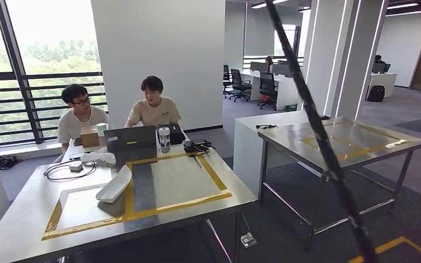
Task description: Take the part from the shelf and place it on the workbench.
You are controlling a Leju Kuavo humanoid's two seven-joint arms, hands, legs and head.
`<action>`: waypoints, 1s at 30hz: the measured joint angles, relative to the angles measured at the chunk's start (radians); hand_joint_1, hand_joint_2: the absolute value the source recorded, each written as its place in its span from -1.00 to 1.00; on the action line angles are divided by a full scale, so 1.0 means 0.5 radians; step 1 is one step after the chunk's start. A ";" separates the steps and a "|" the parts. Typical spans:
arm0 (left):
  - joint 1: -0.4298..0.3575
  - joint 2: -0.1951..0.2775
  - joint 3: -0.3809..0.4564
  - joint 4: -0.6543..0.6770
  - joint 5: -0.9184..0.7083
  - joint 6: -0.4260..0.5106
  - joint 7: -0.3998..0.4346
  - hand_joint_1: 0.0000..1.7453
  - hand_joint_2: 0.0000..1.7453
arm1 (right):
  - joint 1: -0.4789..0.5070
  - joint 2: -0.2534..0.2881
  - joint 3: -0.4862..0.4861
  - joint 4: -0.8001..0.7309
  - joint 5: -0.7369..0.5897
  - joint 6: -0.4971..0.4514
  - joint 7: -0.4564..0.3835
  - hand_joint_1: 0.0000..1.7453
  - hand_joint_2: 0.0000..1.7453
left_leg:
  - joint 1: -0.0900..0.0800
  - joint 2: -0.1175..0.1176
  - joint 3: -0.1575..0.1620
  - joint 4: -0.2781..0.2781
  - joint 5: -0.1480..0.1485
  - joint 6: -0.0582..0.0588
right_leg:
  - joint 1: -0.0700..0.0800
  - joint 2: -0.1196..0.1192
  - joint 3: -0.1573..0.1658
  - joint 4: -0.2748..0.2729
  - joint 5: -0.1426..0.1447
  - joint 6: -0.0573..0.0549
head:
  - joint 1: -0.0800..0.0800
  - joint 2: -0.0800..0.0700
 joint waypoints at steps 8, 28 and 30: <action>-0.021 -0.011 -0.003 0.000 -0.089 0.010 -0.011 -1.00 -1.00 | -0.006 0.010 0.006 0.000 0.065 0.014 0.011 -1.00 1.00 | -0.003 0.014 -0.291 0.050 0.210 0.004 | -0.001 0.012 0.179 0.314 -0.210 0.001 | 0.014 0.000; 0.037 -0.009 -0.004 0.005 -0.083 0.134 0.012 -1.00 1.00 | 0.010 0.015 0.077 -0.016 0.008 -0.006 0.004 -1.00 1.00 | -0.014 0.012 -0.001 -0.012 0.020 -0.050 | 0.020 -0.010 0.229 -0.077 -0.114 -0.084 | -0.001 0.000; 0.057 -0.009 -0.006 0.003 -0.061 0.136 0.006 -1.00 1.00 | 0.018 0.011 0.138 -0.028 -0.050 -0.009 0.005 -1.00 1.00 | -0.015 0.013 -0.005 -0.018 0.019 -0.049 | 0.022 -0.008 0.227 -0.076 -0.119 -0.102 | 0.000 0.000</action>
